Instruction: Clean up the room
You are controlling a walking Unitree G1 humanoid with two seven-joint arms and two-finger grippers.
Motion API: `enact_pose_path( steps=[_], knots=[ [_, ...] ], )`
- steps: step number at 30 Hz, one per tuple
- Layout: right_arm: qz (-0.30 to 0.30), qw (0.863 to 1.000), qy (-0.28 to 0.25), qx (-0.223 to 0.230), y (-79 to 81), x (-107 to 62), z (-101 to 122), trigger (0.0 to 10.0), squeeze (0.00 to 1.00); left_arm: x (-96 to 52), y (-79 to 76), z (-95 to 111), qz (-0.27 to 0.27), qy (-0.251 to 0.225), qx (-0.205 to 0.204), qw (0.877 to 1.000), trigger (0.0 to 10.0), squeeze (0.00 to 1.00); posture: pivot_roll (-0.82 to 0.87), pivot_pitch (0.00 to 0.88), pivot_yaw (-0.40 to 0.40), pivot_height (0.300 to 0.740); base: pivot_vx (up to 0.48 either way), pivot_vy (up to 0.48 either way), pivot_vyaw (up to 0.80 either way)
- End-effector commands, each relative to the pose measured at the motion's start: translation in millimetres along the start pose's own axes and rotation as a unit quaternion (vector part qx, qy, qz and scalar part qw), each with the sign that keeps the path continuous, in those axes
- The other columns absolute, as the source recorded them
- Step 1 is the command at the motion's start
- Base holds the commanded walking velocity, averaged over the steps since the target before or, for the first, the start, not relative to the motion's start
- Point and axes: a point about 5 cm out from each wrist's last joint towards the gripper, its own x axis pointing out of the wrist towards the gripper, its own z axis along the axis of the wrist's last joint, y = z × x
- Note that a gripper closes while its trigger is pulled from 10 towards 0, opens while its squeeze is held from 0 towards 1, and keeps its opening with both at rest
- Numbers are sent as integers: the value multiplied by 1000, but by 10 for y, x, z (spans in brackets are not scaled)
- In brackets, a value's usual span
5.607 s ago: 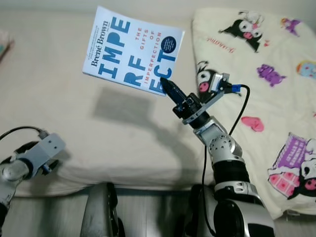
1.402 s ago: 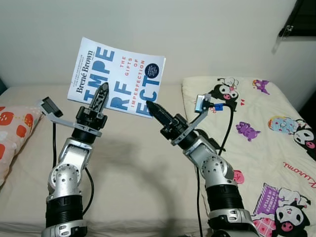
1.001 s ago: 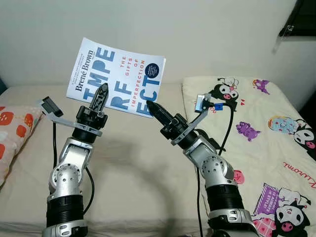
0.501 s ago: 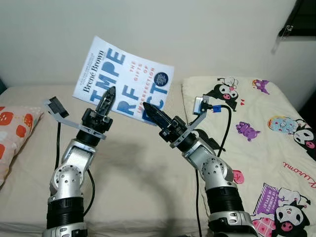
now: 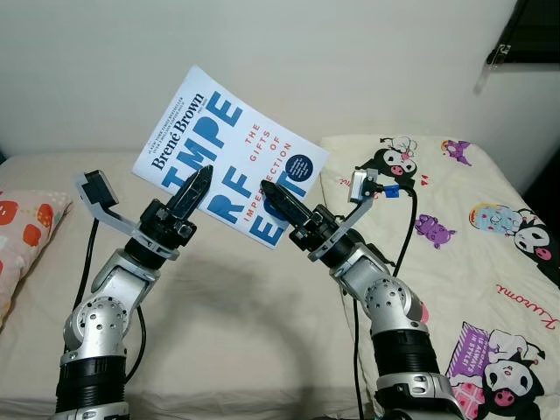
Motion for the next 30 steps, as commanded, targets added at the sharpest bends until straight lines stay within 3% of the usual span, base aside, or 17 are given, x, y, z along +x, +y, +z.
enact_pose_path(
  steps=[1, 3, 4, 6, 7, 16, 27, 28, 30],
  knots=[
    [5, 1000, 0, 4, 22, 10, -6, 10000, 0, -11, -16, 41, -11, 1, 9, 1000, 0, 0, -70, 65, -15, 740, 0, 0, 0],
    [6, 1000, 2, 2, 25, -4, 2, 10000, 0, -29, 6, 78, -6, -1, 15, 1000, 0, 0, -70, 65, -16, 740, 0, 0, 0],
    [19, 1000, 17, -4, 45, -38, -17, 941, 0, -43, 25, 115, -4, 0, 21, 1000, 0, 0, -76, 65, -17, 740, 0, 0, 0],
    [19, 1000, 17, -4, 45, -38, -17, 941, 0, -43, 25, 115, -4, 0, 21, 1000, 0, 0, -76, 65, -17, 740, 0, 0, 0],
    [33, 999, 31, -9, 72, -70, -39, 0, 0, -48, 34, 127, -5, 2, 22, 1000, 0, 0, -76, 65, -17, 740, 0, 0, 0],
    [65, 995, 68, -21, 139, -180, -98, 0, 0, -61, 46, 98, -6, 11, 19, 1000, 0, 0, -79, 67, -14, 740, 0, 0, 0],
    [61, 995, 69, -26, 120, -228, -84, 0, 0, -64, 61, 116, -7, 12, 15, 1000, 0, 0, -79, 67, -8, 740, 0, 0, 0],
    [57, 996, 63, -28, 108, -236, -76, 0, 0, -66, 68, 103, -9, 16, 10, 1000, 6706, 0, -78, 68, -6, 740, 0, 0, 0],
    [57, 996, 63, -28, 108, -236, -76, 0, 0, -66, 68, 103, -9, 16, 10, 1000, 6706, 0, -78, 68, -6, 740, 0, 0, 0]
  ],
)
